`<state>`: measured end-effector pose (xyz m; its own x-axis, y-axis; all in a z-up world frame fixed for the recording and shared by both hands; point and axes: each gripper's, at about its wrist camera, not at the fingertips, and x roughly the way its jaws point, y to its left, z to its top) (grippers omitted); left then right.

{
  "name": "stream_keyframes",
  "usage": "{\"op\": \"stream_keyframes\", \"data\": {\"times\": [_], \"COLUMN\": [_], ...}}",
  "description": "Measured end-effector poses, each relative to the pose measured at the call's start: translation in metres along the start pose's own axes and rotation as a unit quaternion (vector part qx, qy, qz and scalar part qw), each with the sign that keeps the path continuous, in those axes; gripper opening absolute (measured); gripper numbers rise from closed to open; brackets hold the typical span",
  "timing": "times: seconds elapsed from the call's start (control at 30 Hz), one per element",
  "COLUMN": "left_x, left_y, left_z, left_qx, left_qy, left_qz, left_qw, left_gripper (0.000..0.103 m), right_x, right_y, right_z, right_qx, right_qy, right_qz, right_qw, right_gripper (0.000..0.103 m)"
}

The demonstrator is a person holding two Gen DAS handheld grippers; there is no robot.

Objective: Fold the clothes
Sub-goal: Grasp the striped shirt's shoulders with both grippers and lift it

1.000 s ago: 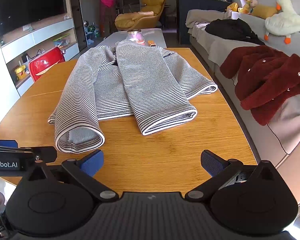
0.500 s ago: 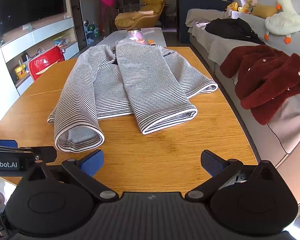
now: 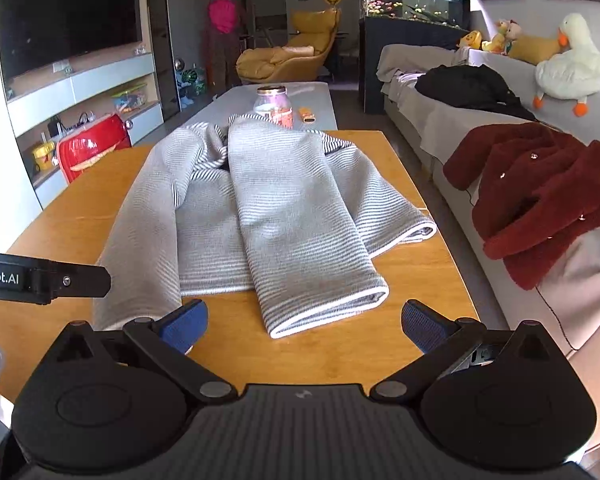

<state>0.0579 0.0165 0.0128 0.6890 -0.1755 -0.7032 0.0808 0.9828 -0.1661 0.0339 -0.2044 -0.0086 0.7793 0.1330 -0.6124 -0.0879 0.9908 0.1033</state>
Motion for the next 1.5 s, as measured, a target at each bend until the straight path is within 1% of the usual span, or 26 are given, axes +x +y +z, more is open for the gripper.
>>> {"op": "stream_keyframes", "data": {"times": [0.03, 0.13, 0.2, 0.3, 0.47, 0.5, 0.57, 0.63, 0.67, 0.7, 0.73, 0.8, 0.9, 0.97, 1.03, 1.07, 1.13, 1.17, 1.2, 1.23, 1.27, 1.33, 1.37, 1.4, 1.5], "left_x": [0.003, 0.015, 0.026, 0.045, 0.077, 0.083, 0.092, 0.101, 0.107, 0.114, 0.121, 0.134, 0.146, 0.147, 0.15, 0.153, 0.154, 0.153, 0.154, 0.156, 0.157, 0.161, 0.16, 0.159, 0.153], "left_y": [0.002, 0.008, 0.011, 0.013, 0.022, 0.024, 0.032, 0.042, 0.045, 0.047, 0.048, 0.048, 0.05, 0.051, 0.052, 0.053, 0.054, 0.056, 0.059, 0.061, 0.06, 0.053, 0.048, 0.042, 0.03], "left_z": [0.008, 0.033, 0.048, 0.069, 0.094, 0.099, 0.105, 0.109, 0.112, 0.114, 0.115, 0.117, 0.118, 0.118, 0.118, 0.117, 0.115, 0.115, 0.116, 0.116, 0.116, 0.118, 0.117, 0.116, 0.104], "left_qx": [0.0, -0.001, 0.002, 0.01, 0.002, -0.003, -0.025, -0.057, -0.068, -0.075, -0.078, -0.075, -0.077, -0.075, -0.067, -0.064, -0.059, -0.06, -0.068, -0.078, -0.075, -0.057, -0.041, -0.02, 0.034], "left_qy": [-0.007, -0.021, -0.028, -0.029, -0.007, -0.003, 0.001, 0.007, 0.013, 0.023, 0.031, 0.042, 0.048, 0.042, 0.051, 0.062, 0.066, 0.07, 0.076, 0.083, 0.089, 0.102, 0.103, 0.101, 0.086], "left_qz": [-0.004, -0.015, -0.008, 0.001, -0.017, -0.027, -0.057, -0.093, -0.108, -0.119, -0.125, -0.12, -0.102, -0.099, -0.093, -0.091, -0.094, -0.098, -0.112, -0.133, -0.142, -0.146, -0.142, -0.135, -0.12], "left_qw": [1.0, 0.9997, 0.9996, 0.9995, 0.9998, 0.9996, 0.9981, 0.994, 0.9917, 0.9897, 0.9886, 0.989, 0.9907, 0.9913, 0.9921, 0.9919, 0.9916, 0.9908, 0.9884, 0.9846, 0.983, 0.9823, 0.9837, 0.9855, 0.9884], "left_gripper": [0.103, 0.103, 0.103, 0.103, 0.103, 0.103, 0.102, 0.093, 0.081, 0.077, 0.077, 0.075, 0.074, 0.072, 0.068, 0.065, 0.066, 0.069, 0.084, 0.093, 0.103, 0.103, 0.103, 0.103, 0.102], "right_x": [0.006, 0.035, 0.057, 0.081, 0.101, 0.105, 0.117, 0.127, 0.13, 0.133, 0.135, 0.138, 0.141, 0.149, 0.159, 0.16, 0.163, 0.164, 0.165, 0.166, 0.166, 0.165, 0.164, 0.162, 0.156], "right_y": [-0.004, -0.015, -0.017, -0.014, -0.006, -0.005, -0.006, -0.005, -0.004, -0.003, -0.001, 0.004, 0.0, -0.006, -0.014, -0.016, -0.021, -0.023, -0.026, -0.028, -0.031, -0.036, -0.037, -0.04, -0.049], "right_z": [0.005, 0.02, 0.028, 0.042, 0.064, 0.068, 0.071, 0.069, 0.068, 0.067, 0.068, 0.069, 0.078, 0.086, 0.092, 0.092, 0.092, 0.093, 0.093, 0.093, 0.092, 0.09, 0.089, 0.087, 0.079], "right_qx": [0.015, 0.054, 0.069, 0.073, 0.052, 0.047, 0.053, 0.056, 0.052, 0.049, 0.041, 0.026, 0.033, 0.048, 0.076, 0.085, 0.102, 0.11, 0.118, 0.126, 0.136, 0.145, 0.146, 0.147, 0.176], "right_qy": [0.001, 0.022, 0.041, 0.048, 0.033, 0.03, 0.041, 0.05, 0.05, 0.05, 0.049, 0.049, 0.041, 0.043, 0.056, 0.059, 0.062, 0.063, 0.065, 0.067, 0.065, 0.067, 0.07, 0.075, 0.087], "right_qz": [0.011, 0.043, 0.06, 0.073, 0.062, 0.059, 0.062, 0.069, 0.071, 0.073, 0.075, 0.079, 0.093, 0.099, 0.107, 0.112, 0.121, 0.125, 0.129, 0.133, 0.14, 0.155, 0.165, 0.176, 0.211], "right_qw": [1.0, 0.997, 0.995, 0.994, 0.996, 0.997, 0.996, 0.995, 0.995, 0.995, 0.995, 0.995, 0.994, 0.993, 0.99, 0.988, 0.986, 0.984, 0.982, 0.981, 0.979, 0.975, 0.973, 0.97, 0.958], "right_gripper": [0.103, 0.103, 0.103, 0.103, 0.103, 0.103, 0.103, 0.103, 0.103, 0.103, 0.103, 0.103, 0.103, 0.103, 0.103, 0.103, 0.103, 0.103, 0.103, 0.103, 0.103, 0.103, 0.103, 0.103, 0.103]}}
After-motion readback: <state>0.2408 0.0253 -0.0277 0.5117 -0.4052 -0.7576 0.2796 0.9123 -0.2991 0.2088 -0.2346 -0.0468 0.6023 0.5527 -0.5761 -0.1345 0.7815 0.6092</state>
